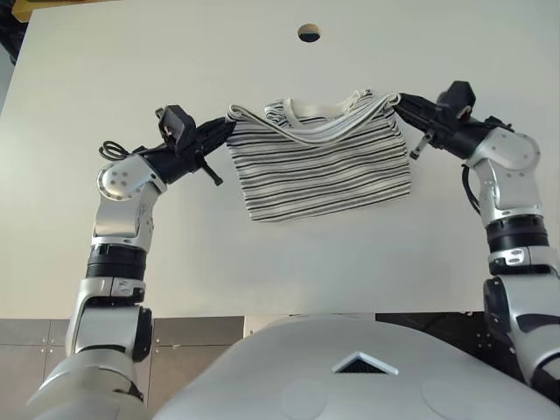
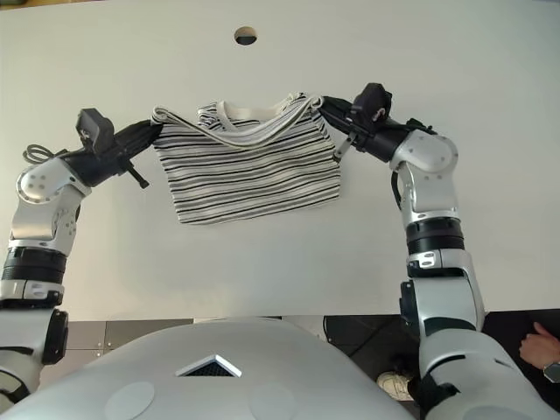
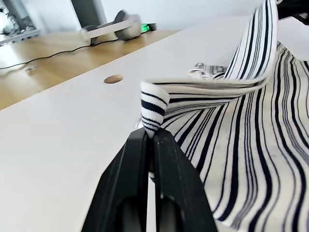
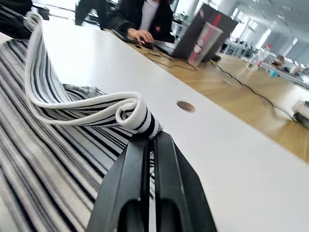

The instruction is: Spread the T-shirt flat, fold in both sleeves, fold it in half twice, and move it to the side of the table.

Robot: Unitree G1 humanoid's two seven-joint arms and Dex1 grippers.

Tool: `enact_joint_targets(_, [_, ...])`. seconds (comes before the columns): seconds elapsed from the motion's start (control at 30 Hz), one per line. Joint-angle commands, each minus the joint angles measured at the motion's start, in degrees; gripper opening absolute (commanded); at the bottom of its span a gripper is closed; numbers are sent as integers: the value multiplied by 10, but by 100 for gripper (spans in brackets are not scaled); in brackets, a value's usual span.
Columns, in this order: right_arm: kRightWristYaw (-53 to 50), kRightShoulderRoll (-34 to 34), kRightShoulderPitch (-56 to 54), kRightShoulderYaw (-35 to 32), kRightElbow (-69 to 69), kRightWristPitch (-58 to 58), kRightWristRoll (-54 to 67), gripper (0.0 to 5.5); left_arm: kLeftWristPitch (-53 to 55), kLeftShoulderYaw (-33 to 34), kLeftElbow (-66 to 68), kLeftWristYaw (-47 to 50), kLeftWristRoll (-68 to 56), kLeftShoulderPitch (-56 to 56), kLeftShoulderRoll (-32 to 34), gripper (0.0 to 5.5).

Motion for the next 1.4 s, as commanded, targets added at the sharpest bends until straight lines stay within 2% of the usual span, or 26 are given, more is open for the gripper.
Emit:
enact_joint_targets(0.03, [-41, 18, -55, -4, 107, -8, -36, 10, -24, 4, 72, -12, 29, -66, -27, 13])
enact_joint_targets(0.2, [-96, 39, -97, -10, 204, -16, -66, 10, -44, 6, 139, -21, 52, -123, -55, 13])
enact_joint_targets(0.4, [-107, 50, -122, -31, 253, -13, -63, 10, -11, 11, 177, -29, 61, -156, -64, 13])
enact_joint_targets(0.63, [-148, 72, -171, -65, 314, 24, -59, 129, 57, 5, 333, 30, 123, -216, -72, 126])
enact_joint_targets(0.73, [-191, 78, -187, -70, 336, 40, -69, 174, 86, 32, 391, 66, 120, -243, -78, 128])
enact_joint_targets(0.8, [-194, 79, -183, -66, 330, 19, -77, 174, 73, 55, 392, 58, 105, -250, -79, 128])
enact_joint_targets(0.87, [-180, 76, -167, -47, 304, -43, -98, 174, 38, 75, 362, 26, 87, -242, -79, 128])
enact_joint_targets(0.93, [-168, 67, -146, -16, 268, -113, -132, 174, -7, 88, 269, -3, 64, -208, -81, 128])
enact_joint_targets(1.03, [-198, 42, -117, 58, 218, -191, -231, 174, -54, 58, -25, -67, 24, -90, -80, 128])
enact_joint_targets(1.07, [-214, 34, -113, 75, 210, -200, -260, 174, -97, 34, -76, -66, 58, -63, -70, 128])
enact_joint_targets(1.13, [-243, 24, -110, 103, 204, -202, -306, 174, -215, -33, -106, -42, 208, -26, -31, 128])
enact_joint_targets(1.2, [-264, 16, -109, 123, 201, -202, -339, 174, -270, -89, -118, -37, 316, 3, 1, 128])
enact_joint_targets(1.3, [-266, 3, -101, 149, 180, -202, -373, 174, -264, -140, -134, -33, 446, 36, 51, 128])
enact_joint_targets(1.4, [-237, -8, -86, 170, 146, -197, -386, 174, -241, -164, -149, -22, 520, 41, 74, 128])
